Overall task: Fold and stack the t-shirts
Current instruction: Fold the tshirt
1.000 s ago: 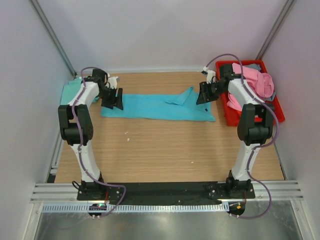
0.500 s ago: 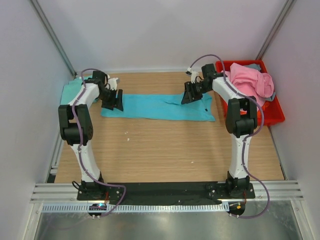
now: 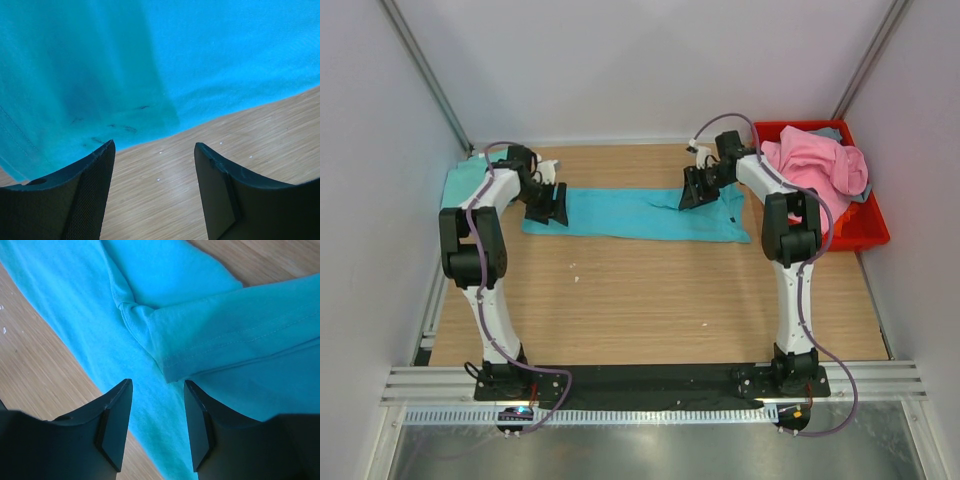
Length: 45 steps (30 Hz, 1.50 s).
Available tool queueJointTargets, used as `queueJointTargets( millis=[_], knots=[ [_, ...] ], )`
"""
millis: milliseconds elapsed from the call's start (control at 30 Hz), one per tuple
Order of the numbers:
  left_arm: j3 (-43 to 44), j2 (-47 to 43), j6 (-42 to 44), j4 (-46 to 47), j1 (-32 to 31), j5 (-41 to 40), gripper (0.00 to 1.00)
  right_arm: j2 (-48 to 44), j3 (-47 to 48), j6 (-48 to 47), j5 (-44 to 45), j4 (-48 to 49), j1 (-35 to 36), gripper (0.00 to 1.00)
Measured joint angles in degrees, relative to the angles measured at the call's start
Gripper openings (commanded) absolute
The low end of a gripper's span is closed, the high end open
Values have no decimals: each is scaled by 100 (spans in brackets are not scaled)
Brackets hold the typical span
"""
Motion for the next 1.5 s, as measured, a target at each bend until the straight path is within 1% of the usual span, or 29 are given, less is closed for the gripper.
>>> queueJointTargets(
  millis=[233, 333, 367, 400, 500, 633, 767, 800, 833, 900, 933, 1033, 1133, 1233, 1300, 1367, 1433, 1500],
  knots=[
    [0, 31, 0, 2, 0, 26, 66, 136, 157, 26, 48, 50, -4, 46],
    [0, 70, 0, 2, 0, 26, 66, 361, 363, 46, 44, 37, -4, 33],
    [0, 81, 0, 2, 0, 26, 66, 409, 378, 52, 42, 39, -4, 23],
    [-2, 90, 0, 2, 0, 26, 66, 439, 378, 61, 37, 20, -4, 19],
    [0, 118, 0, 2, 0, 26, 66, 461, 380, 59, 33, 13, 7, 13],
    [0, 162, -2, 2, 0, 26, 66, 461, 450, 68, 22, 61, 46, 8],
    [0, 166, -2, 2, 0, 28, 66, 474, 726, 153, 15, 125, 90, 9],
    [-2, 166, -2, 2, 0, 28, 66, 492, 850, 177, 4, 129, 101, 11],
    [0, 166, -2, 2, 0, 28, 66, 522, 1021, 203, -13, 160, 114, 23],
    [-2, 166, -2, 2, 0, 28, 66, 603, 1392, 299, -39, 260, 144, 30],
    [-2, 166, -2, 2, 0, 28, 66, 627, 1508, 317, -50, 308, 157, 37],
    [-15, 166, 0, 2, 0, 26, 66, 664, 1751, 363, -59, 420, 216, 52],
    [-79, 157, 0, 4, 0, 24, 66, 625, 1692, 299, -46, 503, 291, 54],
    [-249, 61, 2, 31, 0, 24, 66, 136, 741, 275, 55, 743, 337, 55],
    [-372, -72, 4, 68, 0, 26, 66, -520, -343, 249, 245, 994, 358, 54],
    [-435, -234, 7, 68, 0, 24, 66, -1056, -1029, 197, 363, 1108, 372, 54],
    [-428, -374, 13, 98, 0, 24, 66, -1543, -1491, 133, 470, 1167, 374, 52],
    [-404, -424, 13, 138, 0, 24, 66, -1810, -1644, 85, 503, 1261, 372, 51]
  ],
)
